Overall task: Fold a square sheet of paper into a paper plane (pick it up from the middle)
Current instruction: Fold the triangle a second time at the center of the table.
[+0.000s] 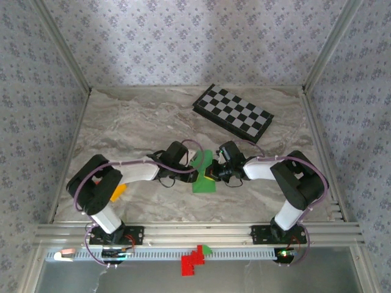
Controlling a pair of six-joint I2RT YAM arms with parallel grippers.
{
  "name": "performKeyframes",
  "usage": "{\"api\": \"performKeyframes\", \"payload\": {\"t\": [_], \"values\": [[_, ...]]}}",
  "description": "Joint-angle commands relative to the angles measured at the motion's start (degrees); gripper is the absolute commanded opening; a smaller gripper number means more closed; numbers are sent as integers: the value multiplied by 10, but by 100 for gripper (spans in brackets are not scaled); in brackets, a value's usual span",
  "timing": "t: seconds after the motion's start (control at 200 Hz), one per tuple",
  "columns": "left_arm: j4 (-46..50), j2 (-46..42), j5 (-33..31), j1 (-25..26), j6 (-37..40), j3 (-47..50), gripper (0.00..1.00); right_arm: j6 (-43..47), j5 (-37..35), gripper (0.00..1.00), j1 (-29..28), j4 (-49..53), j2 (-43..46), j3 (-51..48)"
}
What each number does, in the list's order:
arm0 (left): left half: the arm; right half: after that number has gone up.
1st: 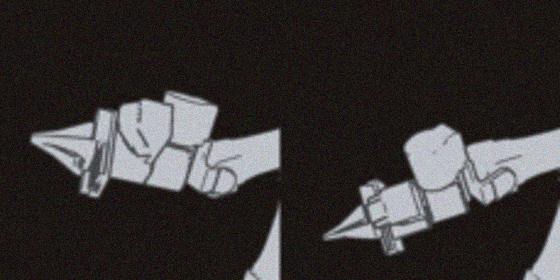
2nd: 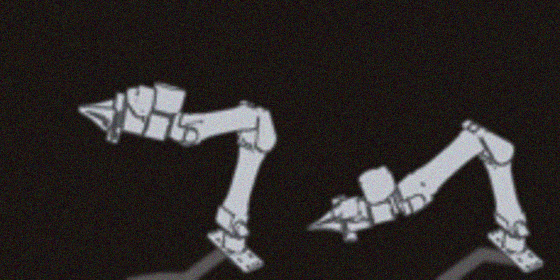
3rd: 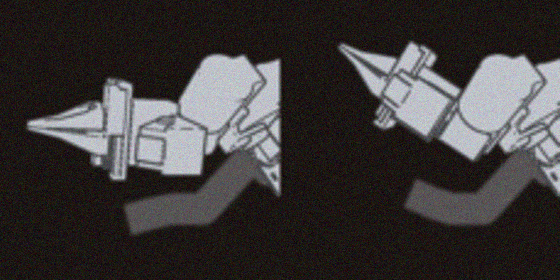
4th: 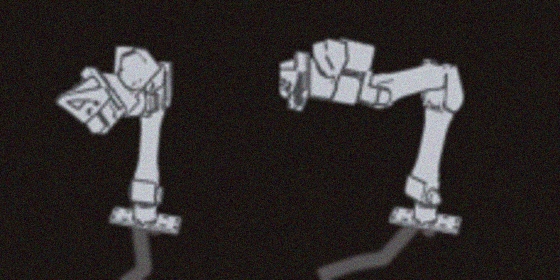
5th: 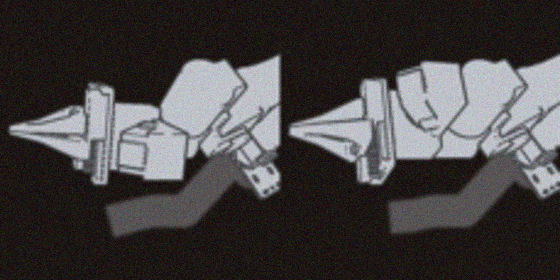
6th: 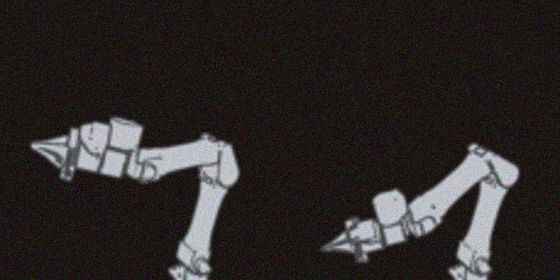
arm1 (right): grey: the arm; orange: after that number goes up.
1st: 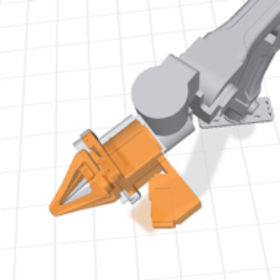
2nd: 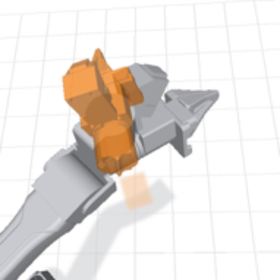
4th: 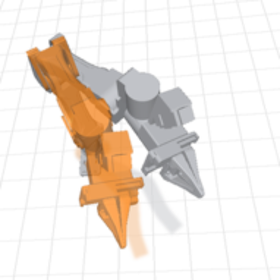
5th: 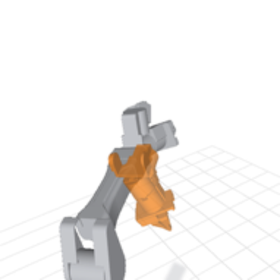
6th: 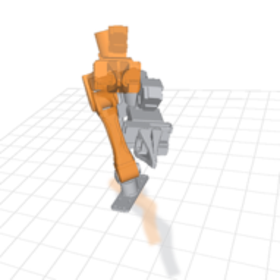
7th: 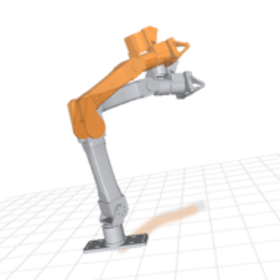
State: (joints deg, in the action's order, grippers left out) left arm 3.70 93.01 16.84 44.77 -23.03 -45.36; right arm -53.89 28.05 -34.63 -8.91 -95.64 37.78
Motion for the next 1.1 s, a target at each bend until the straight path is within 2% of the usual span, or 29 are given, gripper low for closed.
{"api": "performKeyframes", "payload": {"t": [0.0, 0.05, 0.18, 0.285, 0.66, 1.094], "values": [[36, -44, -2, 13, -13, 5, 32, 14, -34, 0, 4, 80, -12, -9], [36, -50, 7, 23, -25, 8, 29, 13, -34, 0, 4, 80, -12, -9], [22, -42, 38, 50, -59, 5, 9, 10, -34, 0, 4, 79, -14, -11], [-7, -25, 60, 56, -85, 3, 0, 6, -34, 0, 5, 73, -15, -15], [-24, 33, 69, 47, -87, -23, 0, 3, -28, 0, 9, 66, -19, -16], [-21, 60, 68, 43, -80, -36, 0, 1, -27, 0, 10, 58, -23, -20]]}}
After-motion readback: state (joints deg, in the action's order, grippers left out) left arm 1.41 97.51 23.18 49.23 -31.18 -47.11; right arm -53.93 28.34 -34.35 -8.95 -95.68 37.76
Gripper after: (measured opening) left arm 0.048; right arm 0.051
